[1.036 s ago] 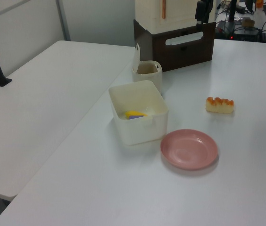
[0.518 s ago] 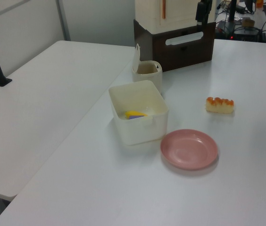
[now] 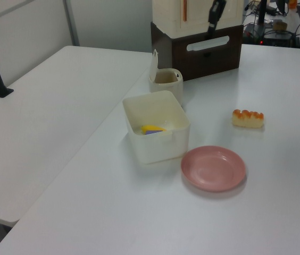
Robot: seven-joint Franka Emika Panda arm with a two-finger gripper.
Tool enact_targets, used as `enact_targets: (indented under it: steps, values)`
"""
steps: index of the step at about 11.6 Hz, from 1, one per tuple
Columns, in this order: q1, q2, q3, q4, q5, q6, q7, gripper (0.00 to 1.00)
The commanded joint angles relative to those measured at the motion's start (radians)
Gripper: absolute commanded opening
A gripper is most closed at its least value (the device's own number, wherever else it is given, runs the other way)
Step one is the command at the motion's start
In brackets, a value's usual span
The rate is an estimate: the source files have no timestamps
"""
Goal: Close the trash can
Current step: 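Move the gripper over the open lid of the small white trash can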
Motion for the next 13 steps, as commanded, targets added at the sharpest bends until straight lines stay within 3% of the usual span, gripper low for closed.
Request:
enact_targets:
  steps: [1,3,7,11,13]
  values:
    - [0.043,0.12,-0.008,0.062,-0.108,0.127,0.235,0.0]
    - [0.046,0.174,0.014,0.101,-0.144,0.134,0.328,0.0]
    - [0.043,0.254,0.023,0.171,-0.242,0.299,0.723,0.0]
    - [0.046,0.309,0.038,0.237,-0.297,0.339,0.934,0.0]
    - [0.072,0.377,0.047,0.33,-0.348,0.344,1.028,0.0]
